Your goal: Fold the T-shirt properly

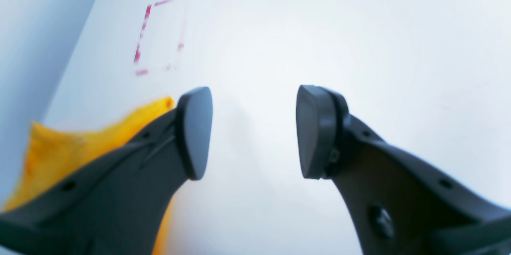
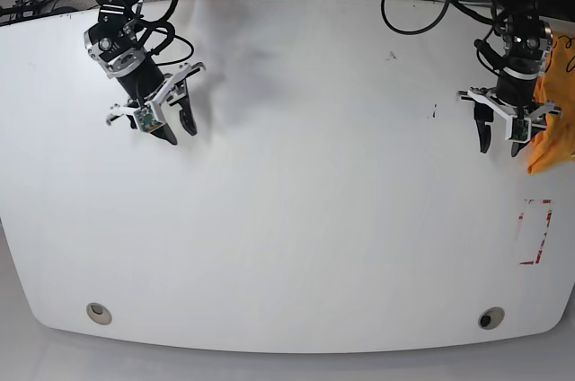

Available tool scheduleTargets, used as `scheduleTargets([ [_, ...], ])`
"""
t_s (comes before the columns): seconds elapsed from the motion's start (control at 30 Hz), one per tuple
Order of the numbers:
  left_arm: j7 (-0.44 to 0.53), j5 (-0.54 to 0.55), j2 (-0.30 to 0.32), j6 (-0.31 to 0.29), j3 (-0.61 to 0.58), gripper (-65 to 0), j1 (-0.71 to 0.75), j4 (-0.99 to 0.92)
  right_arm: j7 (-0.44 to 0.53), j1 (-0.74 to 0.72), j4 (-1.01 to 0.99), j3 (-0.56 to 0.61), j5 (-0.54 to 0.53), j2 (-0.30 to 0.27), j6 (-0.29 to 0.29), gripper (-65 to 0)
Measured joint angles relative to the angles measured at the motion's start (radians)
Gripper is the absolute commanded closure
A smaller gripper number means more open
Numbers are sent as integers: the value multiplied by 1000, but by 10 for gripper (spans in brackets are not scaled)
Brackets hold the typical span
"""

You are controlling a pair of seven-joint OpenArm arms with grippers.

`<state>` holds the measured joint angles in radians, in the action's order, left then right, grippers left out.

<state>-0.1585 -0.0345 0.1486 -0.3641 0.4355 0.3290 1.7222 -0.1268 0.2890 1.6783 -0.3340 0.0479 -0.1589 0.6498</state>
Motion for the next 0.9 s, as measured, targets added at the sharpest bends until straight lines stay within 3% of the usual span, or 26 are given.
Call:
scheduleTargets([
  [0.07, 55, -2, -24, 19, -11, -312, 30, 0, 35, 33, -23, -13, 1, -4, -63, -209],
  [0.17, 102, 0, -63, 29, -14, -312, 78, 11, 99, 98, -32, -14, 0, -4, -111, -209],
  [0.37, 104, 2, -153, 43, -10, -312, 238, 114, 180, 241, -24, -11, -2, 1, -139, -209],
  [0.5, 101, 4, -196, 38, -12, -312, 354, 169, 223, 343, -3, -35, -32, 56, -161, -209],
  [0.67, 108, 68, -225, 43, -12, -308, 519, 210, 235, 475, 43, -51, -115, 98, -149, -209],
  [0.9, 105, 130, -228, 43, -12, -307, 701, 215, 238, 666, 90, -58, -241, 92, -155, -209],
])
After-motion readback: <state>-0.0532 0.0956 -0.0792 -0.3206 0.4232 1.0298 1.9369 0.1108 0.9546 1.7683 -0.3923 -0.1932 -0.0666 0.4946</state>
